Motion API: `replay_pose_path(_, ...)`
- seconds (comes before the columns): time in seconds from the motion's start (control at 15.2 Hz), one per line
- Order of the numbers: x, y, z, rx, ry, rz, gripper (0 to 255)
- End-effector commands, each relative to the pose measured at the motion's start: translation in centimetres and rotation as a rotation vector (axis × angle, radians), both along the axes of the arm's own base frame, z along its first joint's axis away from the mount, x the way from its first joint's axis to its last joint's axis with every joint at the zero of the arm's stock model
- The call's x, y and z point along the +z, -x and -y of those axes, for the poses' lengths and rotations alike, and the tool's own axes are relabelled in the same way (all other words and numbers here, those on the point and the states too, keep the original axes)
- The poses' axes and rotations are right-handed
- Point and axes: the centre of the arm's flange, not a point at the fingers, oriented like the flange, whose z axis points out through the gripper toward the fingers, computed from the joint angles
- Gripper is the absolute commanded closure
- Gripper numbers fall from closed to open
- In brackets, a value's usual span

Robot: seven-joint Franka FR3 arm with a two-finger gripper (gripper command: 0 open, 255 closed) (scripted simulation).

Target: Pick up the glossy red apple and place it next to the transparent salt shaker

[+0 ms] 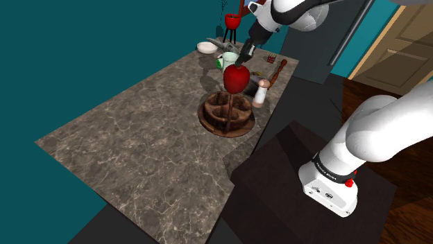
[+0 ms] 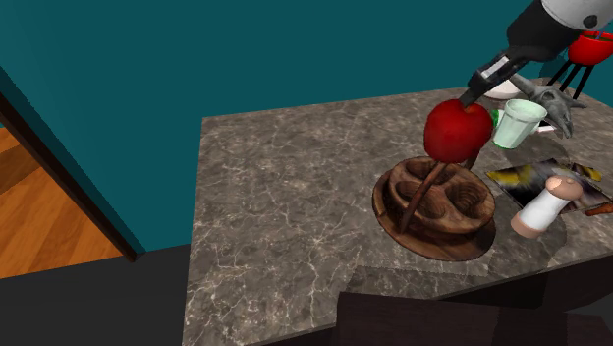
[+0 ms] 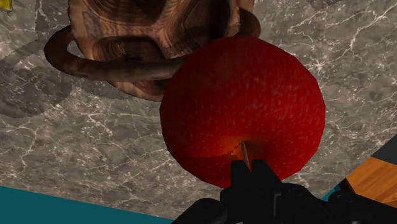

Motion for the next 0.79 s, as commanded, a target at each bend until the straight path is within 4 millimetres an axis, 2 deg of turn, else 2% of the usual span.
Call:
replay_pose_path(0.0,0.0,0.0,2.7,0.001,0.000,0.001,255)
replay_pose_path(0.73,0.0,0.6,17.2,0.001,0.000,0.001,255)
